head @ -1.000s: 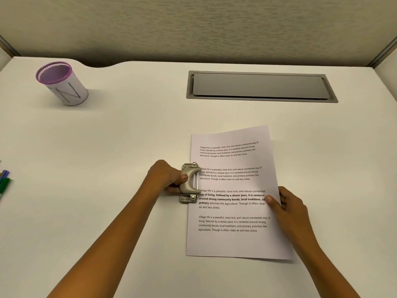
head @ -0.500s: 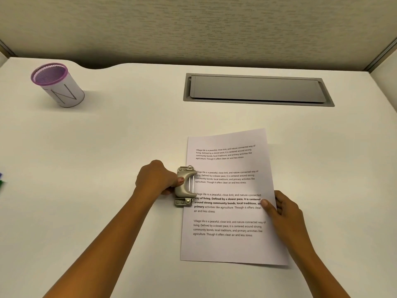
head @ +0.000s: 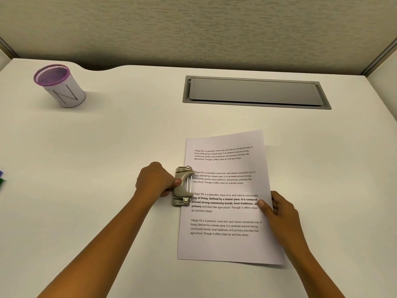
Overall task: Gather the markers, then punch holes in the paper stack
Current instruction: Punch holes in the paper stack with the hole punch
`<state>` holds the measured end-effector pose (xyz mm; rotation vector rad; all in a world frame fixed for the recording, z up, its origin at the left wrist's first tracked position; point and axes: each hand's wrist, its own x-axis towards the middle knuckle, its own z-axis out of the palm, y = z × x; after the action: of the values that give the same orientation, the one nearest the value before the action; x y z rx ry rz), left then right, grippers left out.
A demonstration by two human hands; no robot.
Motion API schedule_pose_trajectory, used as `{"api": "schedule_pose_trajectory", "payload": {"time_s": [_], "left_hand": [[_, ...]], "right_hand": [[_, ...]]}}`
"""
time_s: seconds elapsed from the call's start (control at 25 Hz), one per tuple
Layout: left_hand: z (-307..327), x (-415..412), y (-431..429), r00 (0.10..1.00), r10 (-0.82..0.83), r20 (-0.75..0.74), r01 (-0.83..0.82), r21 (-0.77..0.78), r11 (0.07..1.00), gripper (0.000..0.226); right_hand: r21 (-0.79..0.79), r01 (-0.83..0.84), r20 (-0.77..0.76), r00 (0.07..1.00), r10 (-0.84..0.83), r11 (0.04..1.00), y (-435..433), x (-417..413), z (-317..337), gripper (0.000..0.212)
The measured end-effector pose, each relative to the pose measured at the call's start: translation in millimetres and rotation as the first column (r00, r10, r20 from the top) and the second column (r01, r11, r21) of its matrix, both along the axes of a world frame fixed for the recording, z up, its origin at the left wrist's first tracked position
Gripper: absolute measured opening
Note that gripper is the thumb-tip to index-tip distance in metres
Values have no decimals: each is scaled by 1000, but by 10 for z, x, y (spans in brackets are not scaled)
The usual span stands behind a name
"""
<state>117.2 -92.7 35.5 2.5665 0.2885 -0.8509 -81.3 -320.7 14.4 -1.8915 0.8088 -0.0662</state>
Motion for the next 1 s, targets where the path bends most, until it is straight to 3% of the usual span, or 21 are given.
{"api": "schedule_pose_trajectory", "payload": {"time_s": [0.28,0.56,1.0], "left_hand": [[69,-104,-12,992,-74,102,74,7,997,27],[3,-62,-5,1000,5,18,-5,-6,1000,41],[212,-136,70,998,-3,61,12,-151,988,45]], "right_hand": [[6,3,6,1000,-3,1000,8,-3,4,9],[-13,3,-7,1000,-3,1000,-8,1,-9,11],[17,27,5,1000,-27,999,-36,-16,74,10]]}}
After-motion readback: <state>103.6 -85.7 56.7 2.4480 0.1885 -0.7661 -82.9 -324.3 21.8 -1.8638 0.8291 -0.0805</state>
